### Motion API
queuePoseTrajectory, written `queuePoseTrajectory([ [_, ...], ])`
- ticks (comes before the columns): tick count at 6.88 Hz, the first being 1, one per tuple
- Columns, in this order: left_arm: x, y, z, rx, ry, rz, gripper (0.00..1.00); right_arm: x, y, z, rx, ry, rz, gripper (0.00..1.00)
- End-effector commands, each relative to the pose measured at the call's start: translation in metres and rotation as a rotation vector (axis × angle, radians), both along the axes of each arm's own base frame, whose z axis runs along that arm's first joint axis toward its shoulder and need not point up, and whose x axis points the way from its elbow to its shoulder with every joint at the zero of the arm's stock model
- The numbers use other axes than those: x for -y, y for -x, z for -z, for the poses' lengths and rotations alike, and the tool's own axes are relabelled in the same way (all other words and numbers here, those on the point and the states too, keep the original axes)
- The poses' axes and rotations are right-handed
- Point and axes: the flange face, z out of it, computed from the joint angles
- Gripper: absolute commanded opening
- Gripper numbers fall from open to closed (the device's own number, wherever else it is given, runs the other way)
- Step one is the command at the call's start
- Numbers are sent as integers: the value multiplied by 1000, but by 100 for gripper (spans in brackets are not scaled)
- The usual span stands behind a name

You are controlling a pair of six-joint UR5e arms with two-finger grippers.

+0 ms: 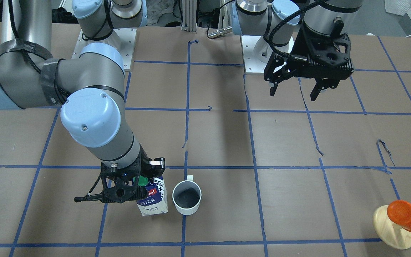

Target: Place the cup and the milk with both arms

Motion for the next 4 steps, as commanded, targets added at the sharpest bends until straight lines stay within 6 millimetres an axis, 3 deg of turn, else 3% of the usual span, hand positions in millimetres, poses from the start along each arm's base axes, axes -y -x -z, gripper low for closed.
queuePoseTrajectory([
  [1, 0, 0, 0, 1, 0, 0, 100, -1, 0, 1, -6, 0, 0, 68],
  [2, 0, -1, 0, 0, 0, -2, 100, -1, 1, -1, -8, 4, 0, 91],
  [3, 0, -1, 0, 0, 0, -2, 100, -1, 2, -7, -7, 13, 2, 100],
  [4, 0, 0, 0, 3, 0, 1, 100, -8, 3, -33, -3, 53, 2, 100],
])
